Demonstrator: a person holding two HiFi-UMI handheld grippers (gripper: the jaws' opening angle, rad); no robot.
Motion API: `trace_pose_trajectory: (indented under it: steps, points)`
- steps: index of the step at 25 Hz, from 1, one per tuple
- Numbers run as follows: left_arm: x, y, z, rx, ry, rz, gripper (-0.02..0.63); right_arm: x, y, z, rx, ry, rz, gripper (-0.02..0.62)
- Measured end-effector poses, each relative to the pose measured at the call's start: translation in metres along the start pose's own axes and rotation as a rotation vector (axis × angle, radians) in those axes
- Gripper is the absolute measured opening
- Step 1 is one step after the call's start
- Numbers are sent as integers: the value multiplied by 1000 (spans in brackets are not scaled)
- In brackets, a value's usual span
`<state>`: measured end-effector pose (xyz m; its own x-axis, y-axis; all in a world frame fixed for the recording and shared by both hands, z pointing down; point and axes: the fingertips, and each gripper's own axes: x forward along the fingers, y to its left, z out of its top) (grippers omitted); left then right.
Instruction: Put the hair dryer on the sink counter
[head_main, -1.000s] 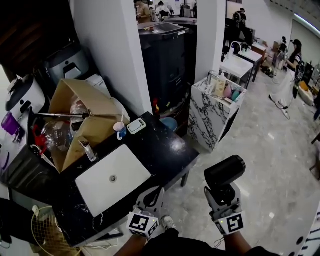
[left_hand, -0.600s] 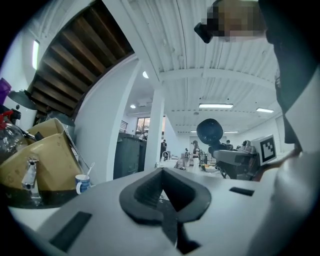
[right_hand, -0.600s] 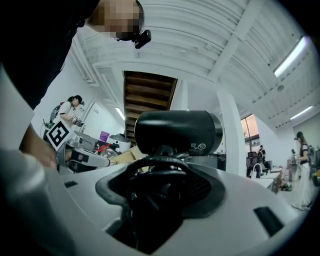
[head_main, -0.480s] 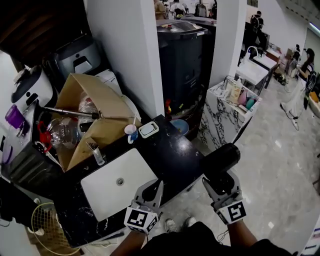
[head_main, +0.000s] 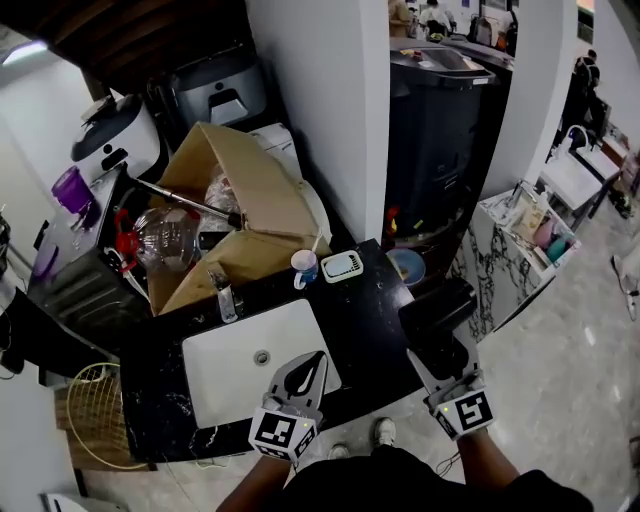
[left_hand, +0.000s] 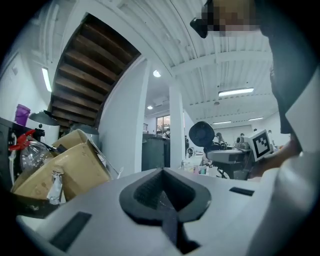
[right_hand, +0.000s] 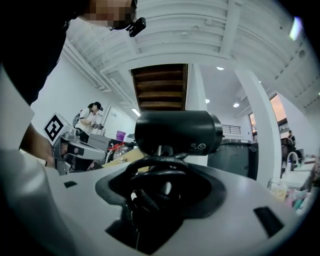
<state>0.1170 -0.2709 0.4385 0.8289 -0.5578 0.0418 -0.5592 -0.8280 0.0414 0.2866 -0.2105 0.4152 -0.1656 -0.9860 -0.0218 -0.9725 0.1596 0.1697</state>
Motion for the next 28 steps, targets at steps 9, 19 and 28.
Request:
trace_pose_trajectory:
  steps: [9, 19, 28]
  points:
    - [23, 29, -14, -24, 25, 200, -6, 67, -23, -43, 102, 67, 162, 272]
    - [16, 46, -33, -66, 58, 364, -6, 114, -21, -93, 107, 203, 256, 270]
    - [-11, 92, -41, -33, 86, 425, -6, 144, -3, -156, 97, 427, 232, 270]
